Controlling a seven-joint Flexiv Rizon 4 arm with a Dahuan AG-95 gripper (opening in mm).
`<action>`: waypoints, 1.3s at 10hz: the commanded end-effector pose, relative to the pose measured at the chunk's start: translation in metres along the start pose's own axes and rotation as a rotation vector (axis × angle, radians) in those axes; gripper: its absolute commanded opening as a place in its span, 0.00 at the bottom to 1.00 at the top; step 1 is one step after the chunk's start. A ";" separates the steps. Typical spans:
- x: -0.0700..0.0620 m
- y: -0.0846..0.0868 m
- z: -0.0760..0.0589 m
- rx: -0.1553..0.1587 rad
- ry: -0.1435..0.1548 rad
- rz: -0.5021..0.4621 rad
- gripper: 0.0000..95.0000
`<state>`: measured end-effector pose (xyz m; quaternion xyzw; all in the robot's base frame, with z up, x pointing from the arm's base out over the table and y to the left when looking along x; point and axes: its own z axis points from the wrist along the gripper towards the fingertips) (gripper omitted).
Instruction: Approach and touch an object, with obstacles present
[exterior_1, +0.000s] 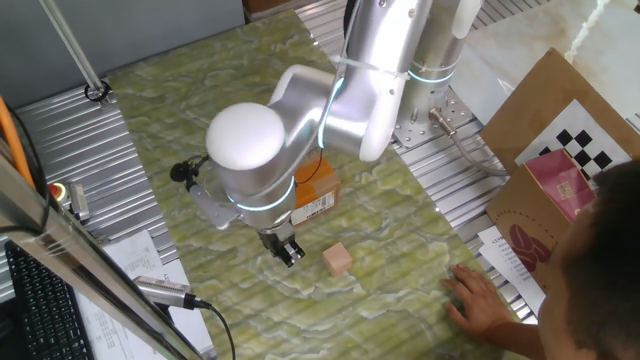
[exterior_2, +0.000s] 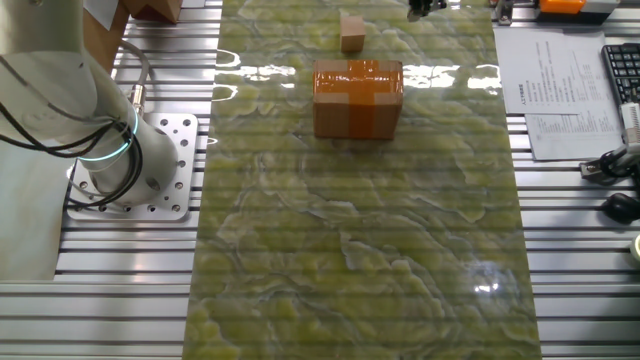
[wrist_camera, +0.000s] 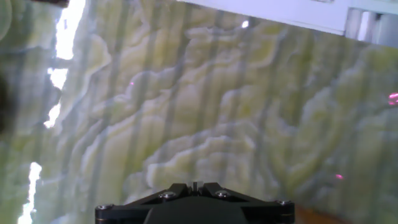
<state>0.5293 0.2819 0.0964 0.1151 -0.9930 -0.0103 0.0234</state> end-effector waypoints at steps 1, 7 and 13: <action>0.009 0.029 0.008 0.004 -0.003 0.048 0.00; 0.019 0.053 0.015 0.001 -0.006 0.079 0.00; 0.019 0.053 0.015 0.018 0.047 0.082 0.00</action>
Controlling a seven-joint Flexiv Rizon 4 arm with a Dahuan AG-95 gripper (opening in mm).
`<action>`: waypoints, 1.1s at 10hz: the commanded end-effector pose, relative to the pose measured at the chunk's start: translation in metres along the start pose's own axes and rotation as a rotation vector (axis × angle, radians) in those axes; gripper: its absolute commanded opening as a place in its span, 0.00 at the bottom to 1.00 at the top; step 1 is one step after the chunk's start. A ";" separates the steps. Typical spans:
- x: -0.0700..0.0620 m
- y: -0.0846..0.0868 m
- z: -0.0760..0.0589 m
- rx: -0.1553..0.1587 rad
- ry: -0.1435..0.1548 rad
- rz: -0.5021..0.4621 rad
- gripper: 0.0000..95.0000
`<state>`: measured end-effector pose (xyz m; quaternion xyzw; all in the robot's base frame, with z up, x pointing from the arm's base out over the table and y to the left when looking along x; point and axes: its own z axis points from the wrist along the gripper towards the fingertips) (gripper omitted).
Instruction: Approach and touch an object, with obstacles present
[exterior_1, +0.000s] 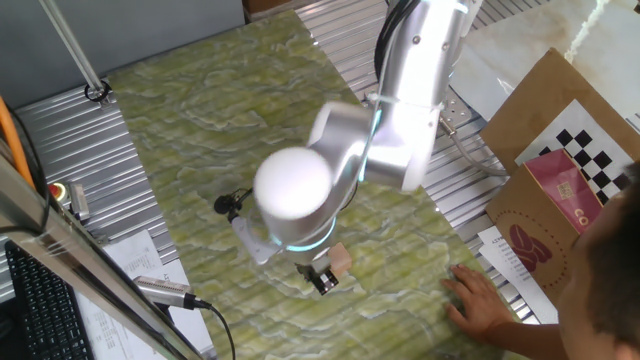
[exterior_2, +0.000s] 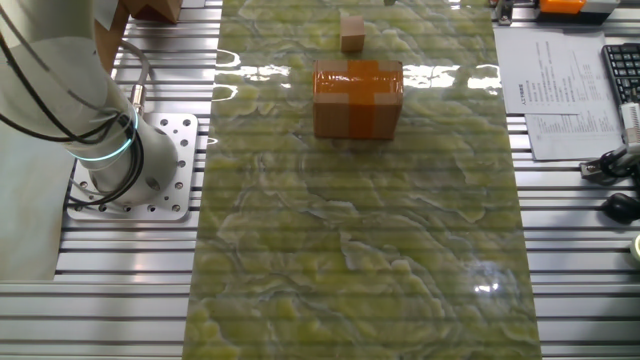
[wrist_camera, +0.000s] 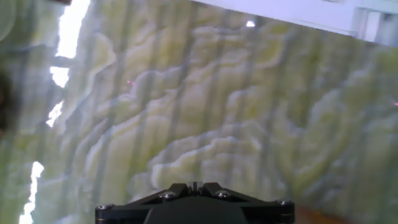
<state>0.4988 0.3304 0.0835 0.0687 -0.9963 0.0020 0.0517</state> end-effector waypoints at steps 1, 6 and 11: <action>0.000 -0.002 0.011 -0.001 -0.029 -0.027 0.00; 0.008 0.007 0.036 -0.002 -0.030 -0.016 0.00; 0.019 0.022 0.042 -0.009 0.017 0.022 0.00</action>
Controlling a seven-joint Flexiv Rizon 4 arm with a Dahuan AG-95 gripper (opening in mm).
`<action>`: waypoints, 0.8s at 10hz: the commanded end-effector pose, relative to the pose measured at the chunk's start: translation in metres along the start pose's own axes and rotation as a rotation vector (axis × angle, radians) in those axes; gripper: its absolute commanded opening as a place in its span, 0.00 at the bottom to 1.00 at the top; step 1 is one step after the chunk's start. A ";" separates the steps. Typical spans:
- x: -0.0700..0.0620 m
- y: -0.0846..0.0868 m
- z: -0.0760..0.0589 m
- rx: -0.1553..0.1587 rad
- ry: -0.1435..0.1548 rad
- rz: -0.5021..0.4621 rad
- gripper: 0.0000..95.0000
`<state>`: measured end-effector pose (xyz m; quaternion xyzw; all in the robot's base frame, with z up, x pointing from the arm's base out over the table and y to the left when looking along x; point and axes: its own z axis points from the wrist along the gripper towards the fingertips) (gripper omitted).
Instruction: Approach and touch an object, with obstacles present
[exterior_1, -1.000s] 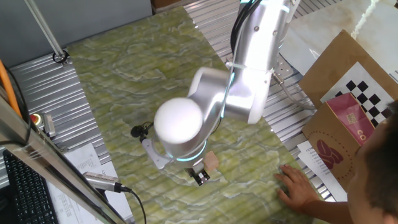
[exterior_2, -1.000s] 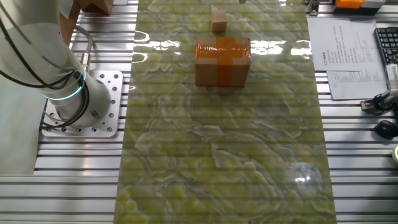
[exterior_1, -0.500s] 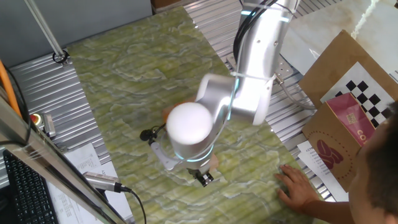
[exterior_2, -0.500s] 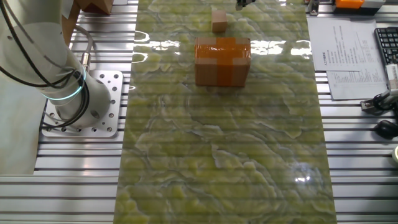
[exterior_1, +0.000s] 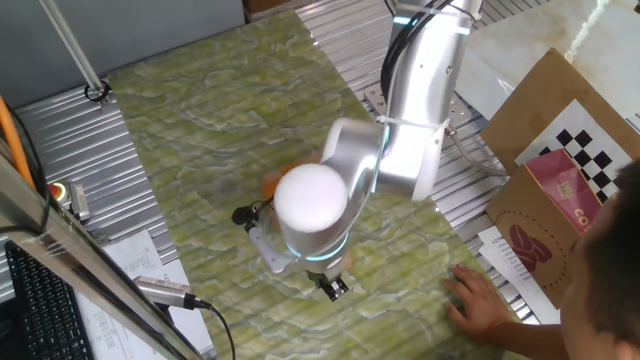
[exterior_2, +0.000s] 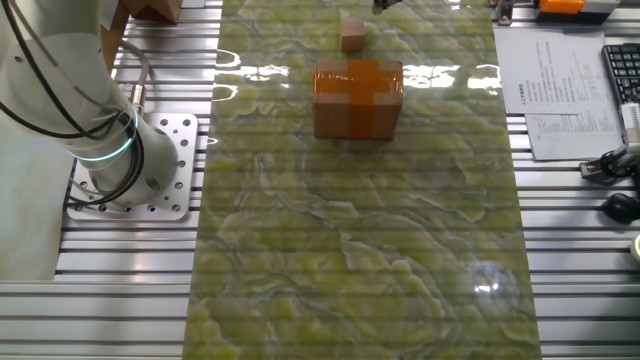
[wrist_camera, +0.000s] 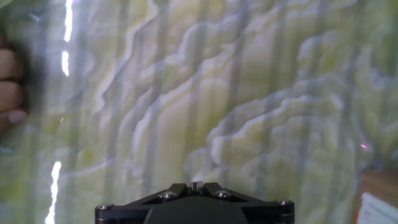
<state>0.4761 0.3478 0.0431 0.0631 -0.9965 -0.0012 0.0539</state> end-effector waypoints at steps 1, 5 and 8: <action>0.004 0.002 0.000 -0.001 0.021 0.016 0.00; 0.007 -0.002 0.000 0.000 0.065 0.031 0.00; 0.011 -0.005 0.005 -0.014 0.124 0.019 0.00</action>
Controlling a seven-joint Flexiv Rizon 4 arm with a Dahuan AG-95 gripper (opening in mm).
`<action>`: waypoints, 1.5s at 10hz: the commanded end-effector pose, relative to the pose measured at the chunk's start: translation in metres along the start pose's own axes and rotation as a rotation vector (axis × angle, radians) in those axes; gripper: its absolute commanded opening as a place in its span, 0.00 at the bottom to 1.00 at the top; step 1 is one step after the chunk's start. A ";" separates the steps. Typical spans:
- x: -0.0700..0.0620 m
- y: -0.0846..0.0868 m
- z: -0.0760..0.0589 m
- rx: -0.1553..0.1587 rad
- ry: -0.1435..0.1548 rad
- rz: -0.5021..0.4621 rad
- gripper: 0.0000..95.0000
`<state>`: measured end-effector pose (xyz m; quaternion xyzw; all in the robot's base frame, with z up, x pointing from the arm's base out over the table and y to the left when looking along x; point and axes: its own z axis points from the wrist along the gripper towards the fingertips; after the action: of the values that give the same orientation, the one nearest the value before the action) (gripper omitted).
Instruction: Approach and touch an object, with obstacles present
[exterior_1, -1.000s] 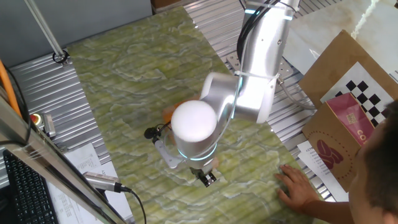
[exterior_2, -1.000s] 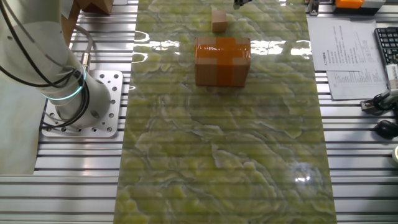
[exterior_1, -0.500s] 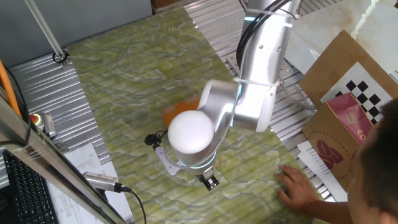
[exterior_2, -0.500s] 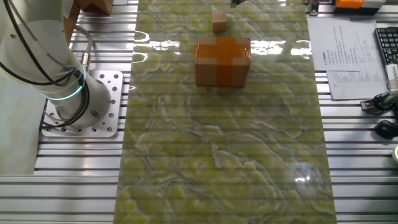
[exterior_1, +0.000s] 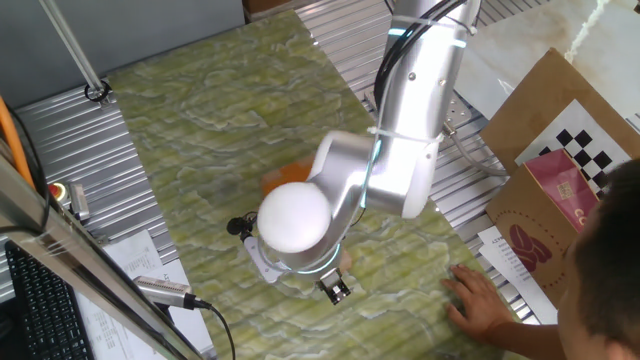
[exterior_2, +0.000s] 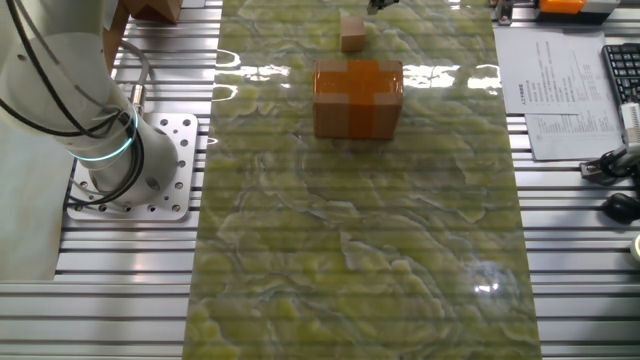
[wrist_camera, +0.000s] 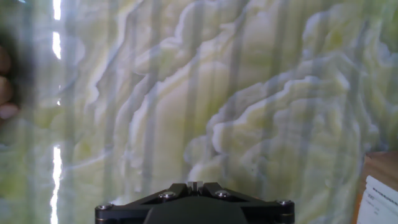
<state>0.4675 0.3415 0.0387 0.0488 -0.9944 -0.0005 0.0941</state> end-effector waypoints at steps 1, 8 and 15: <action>0.002 0.000 -0.001 -0.012 0.076 -0.019 0.00; 0.003 -0.002 -0.001 -0.026 0.175 -0.039 0.00; 0.010 -0.009 0.000 -0.008 0.212 -0.056 0.00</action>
<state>0.4566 0.3299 0.0415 0.0767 -0.9773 -0.0011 0.1973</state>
